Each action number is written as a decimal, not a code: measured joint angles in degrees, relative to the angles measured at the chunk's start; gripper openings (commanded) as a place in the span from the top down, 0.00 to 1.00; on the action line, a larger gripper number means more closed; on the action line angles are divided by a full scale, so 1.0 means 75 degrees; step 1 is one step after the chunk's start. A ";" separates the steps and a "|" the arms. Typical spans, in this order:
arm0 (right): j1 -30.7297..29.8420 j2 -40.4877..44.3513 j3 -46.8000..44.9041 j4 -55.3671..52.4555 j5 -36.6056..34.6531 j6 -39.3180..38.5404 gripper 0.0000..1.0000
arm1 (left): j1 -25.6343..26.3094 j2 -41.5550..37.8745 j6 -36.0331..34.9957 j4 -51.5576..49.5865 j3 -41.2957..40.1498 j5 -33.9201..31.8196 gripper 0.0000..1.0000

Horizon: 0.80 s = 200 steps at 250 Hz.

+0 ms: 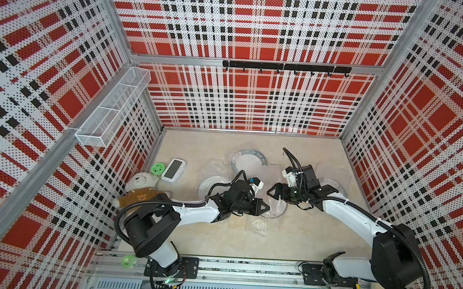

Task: Unpack dinner plates from bubble wrap
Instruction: Unwrap the bubble wrap at the center of the board.

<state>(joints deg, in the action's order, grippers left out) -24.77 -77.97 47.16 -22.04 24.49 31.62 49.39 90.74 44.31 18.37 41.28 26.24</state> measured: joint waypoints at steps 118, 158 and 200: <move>0.0055 -0.0105 0.0128 -0.0149 -0.0393 -0.0073 1.00 | -0.0198 0.0131 0.0423 0.1090 -0.0408 0.0361 0.70; 0.0452 0.0635 0.0157 -0.0469 -0.0548 -0.0076 1.00 | -0.0484 -0.0609 0.0184 0.0446 -0.0516 0.0364 0.33; 0.1335 0.1778 0.0015 -0.0612 -0.0647 0.0009 1.00 | -0.0519 -0.2069 -0.0414 -0.0729 -0.0423 0.0032 0.23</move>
<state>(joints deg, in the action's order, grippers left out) -14.76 -64.64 47.27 -26.63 19.64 31.68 45.50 75.22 41.21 12.91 38.11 26.48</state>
